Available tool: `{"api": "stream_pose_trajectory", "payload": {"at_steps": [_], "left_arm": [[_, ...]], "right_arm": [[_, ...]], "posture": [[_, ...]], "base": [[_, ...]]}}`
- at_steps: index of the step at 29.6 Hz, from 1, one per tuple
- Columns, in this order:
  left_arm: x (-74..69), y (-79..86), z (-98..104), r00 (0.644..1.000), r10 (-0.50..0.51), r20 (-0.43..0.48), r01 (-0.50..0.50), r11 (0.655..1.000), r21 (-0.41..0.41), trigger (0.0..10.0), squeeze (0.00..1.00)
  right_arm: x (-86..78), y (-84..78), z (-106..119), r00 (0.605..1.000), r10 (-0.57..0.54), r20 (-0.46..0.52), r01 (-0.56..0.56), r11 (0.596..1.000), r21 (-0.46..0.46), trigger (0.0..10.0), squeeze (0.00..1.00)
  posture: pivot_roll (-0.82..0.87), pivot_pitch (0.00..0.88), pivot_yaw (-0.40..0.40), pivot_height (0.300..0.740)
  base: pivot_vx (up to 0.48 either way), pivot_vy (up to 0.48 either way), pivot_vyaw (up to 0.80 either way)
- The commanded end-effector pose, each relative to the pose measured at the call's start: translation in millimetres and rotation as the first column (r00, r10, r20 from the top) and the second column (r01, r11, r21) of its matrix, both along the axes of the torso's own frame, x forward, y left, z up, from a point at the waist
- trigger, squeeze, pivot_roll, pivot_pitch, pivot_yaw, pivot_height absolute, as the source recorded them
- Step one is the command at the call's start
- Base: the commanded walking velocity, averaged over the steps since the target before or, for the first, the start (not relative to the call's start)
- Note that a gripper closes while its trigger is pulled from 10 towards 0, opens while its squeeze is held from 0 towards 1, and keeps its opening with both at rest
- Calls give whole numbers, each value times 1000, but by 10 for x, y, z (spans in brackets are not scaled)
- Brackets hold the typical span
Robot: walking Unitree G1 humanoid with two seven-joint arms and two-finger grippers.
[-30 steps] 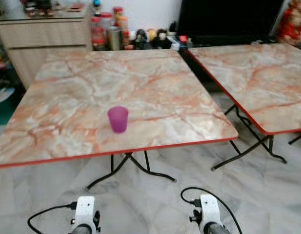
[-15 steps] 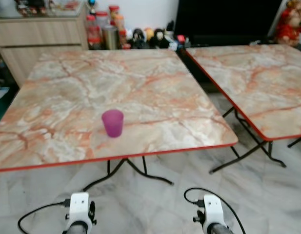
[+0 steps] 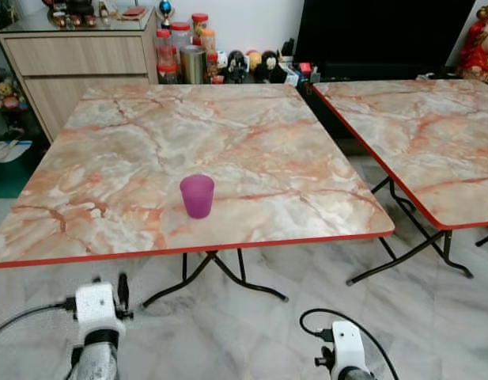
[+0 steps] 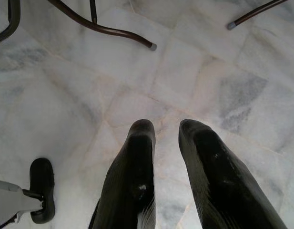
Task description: Setting the table
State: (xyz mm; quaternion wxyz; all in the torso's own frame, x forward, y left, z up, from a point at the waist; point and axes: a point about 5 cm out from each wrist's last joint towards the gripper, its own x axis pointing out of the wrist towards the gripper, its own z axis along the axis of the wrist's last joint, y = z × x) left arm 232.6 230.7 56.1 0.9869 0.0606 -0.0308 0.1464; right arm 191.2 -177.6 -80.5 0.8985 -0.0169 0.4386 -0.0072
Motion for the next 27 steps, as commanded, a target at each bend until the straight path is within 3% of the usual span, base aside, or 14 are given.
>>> {"api": "stream_pose_trajectory", "payload": {"at_steps": [1,2,6,8,9,13,21,27], "left_arm": [[206,19,433,989,14,150,-17,1000,15,10000,0],[372,-66,650,979,-32,201,28,999,20,10000,0],[469,-145,754,975,-66,212,65,998,15,10000,0],[601,-284,841,968,-127,217,127,992,15,10000,0],[755,-449,934,954,-181,239,192,981,-26,10000,0],[982,-750,1004,941,-261,216,279,959,-57,10000,0],[1108,-984,1101,920,-348,182,361,932,-44,10000,0],[1149,-1034,1117,913,-368,177,382,923,-51,10000,0]], "right_arm": [[19,-24,12,1000,11,1,-11,1000,-10,10000,0],[23,-24,13,1000,20,0,-20,1000,-15,10000,0],[27,-23,15,1000,24,0,-24,1000,-18,10000,0],[37,-19,20,1000,24,3,-23,1000,-18,10000,0],[50,-9,26,1000,20,10,-20,1000,-16,10000,0],[50,-6,27,1000,-3,16,3,1000,-9,10000,0],[-5,-27,1,1000,-15,2,15,1000,-16,10000,0],[6,-22,6,1000,-5,4,5,1000,-20,10000,0]], "posture": [[82,0,-72,701],[82,0,-72,701],[82,0,-72,701],[78,0,-69,701],[61,0,-56,701],[39,0,-38,701],[38,0,-31,701],[38,0,-38,701]], "base": [[0,0,0],[0,0,0],[0,0,0],[0,0,0],[0,0,0],[61,0,0],[292,0,-157],[352,0,0]]}}
